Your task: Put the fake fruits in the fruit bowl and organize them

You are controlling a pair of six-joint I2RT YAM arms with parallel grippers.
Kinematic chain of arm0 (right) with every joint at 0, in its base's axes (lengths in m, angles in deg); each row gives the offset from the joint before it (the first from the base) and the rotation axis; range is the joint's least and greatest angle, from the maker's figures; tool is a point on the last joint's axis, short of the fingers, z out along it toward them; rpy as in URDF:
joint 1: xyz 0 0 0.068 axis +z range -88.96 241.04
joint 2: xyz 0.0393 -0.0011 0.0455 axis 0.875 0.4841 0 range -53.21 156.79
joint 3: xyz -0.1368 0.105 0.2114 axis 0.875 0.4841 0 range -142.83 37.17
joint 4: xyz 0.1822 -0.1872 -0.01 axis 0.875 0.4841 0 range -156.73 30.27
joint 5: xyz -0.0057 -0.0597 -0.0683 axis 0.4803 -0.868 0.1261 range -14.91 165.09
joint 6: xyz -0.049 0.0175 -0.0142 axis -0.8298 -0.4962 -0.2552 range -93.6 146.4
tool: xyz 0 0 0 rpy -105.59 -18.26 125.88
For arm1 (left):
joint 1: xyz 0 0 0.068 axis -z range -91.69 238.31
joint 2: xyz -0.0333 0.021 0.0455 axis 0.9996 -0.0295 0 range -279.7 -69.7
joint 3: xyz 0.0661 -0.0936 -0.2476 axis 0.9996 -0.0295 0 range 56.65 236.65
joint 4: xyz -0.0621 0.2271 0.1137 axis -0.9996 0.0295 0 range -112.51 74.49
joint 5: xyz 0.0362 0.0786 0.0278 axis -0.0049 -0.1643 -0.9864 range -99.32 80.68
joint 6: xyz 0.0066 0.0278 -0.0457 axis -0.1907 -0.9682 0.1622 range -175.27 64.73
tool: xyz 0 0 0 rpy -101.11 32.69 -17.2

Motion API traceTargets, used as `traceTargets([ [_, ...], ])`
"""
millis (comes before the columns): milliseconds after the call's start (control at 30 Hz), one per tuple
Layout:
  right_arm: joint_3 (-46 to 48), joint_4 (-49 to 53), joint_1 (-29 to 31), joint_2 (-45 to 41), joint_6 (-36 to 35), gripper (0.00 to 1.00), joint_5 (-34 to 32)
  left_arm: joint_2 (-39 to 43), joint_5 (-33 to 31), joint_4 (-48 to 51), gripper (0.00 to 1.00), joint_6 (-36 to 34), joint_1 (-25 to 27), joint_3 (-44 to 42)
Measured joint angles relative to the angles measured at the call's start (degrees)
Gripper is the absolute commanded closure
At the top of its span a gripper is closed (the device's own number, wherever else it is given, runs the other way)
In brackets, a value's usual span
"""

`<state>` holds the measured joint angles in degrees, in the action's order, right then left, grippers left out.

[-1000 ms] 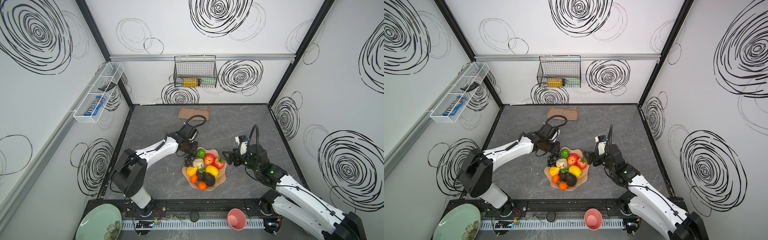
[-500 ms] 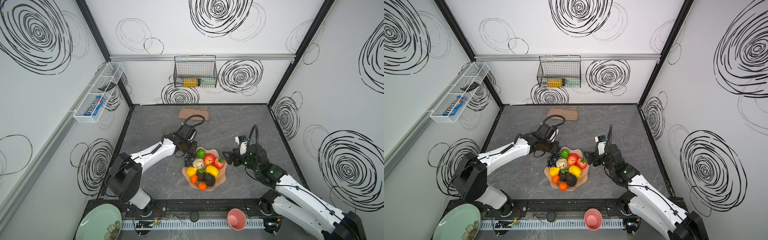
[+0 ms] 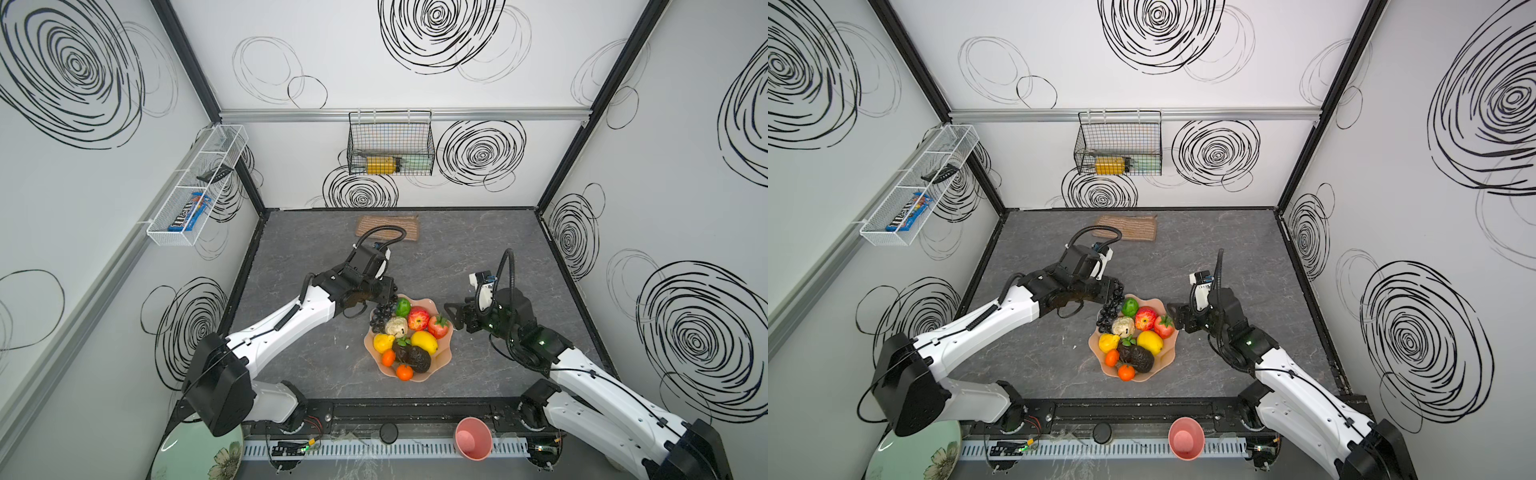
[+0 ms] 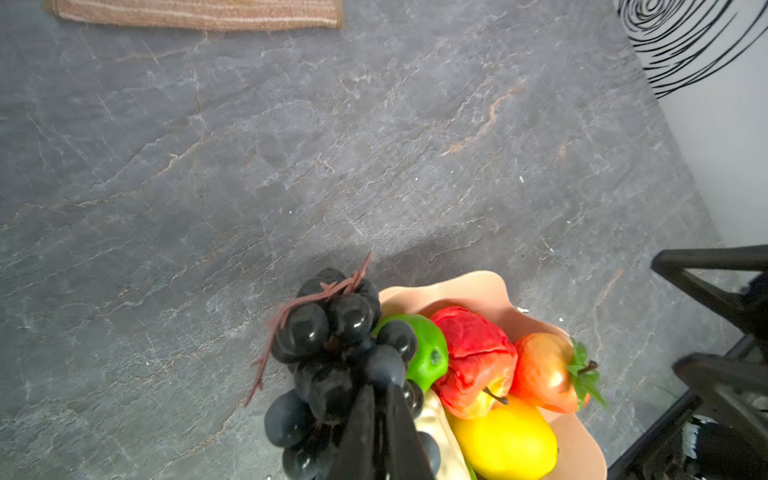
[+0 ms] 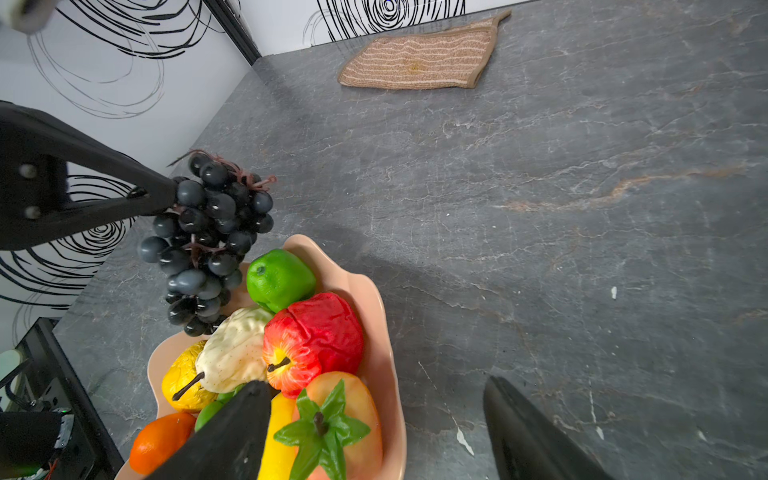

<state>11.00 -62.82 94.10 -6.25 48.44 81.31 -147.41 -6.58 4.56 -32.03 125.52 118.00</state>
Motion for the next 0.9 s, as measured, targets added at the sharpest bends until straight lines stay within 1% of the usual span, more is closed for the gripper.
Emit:
traceTargets([
  [267,-0.02,-0.02,0.00,0.59,-0.26,0.15,0.00,5.14,0.02,4.11,0.90,0.42,6.05,0.07],
  [467,-0.02,-0.11,0.00,1.07,-0.26,0.15,0.02,6.03,0.44,5.40,0.90,0.57,9.68,-0.26],
  [733,-0.02,-0.13,0.00,1.07,-0.24,0.15,0.68,6.05,-0.15,5.51,0.91,-0.20,8.61,-2.10],
  [900,-0.02,-0.13,0.00,1.03,-0.24,0.15,0.72,6.32,-0.98,4.92,0.89,-0.57,7.13,-3.76],
])
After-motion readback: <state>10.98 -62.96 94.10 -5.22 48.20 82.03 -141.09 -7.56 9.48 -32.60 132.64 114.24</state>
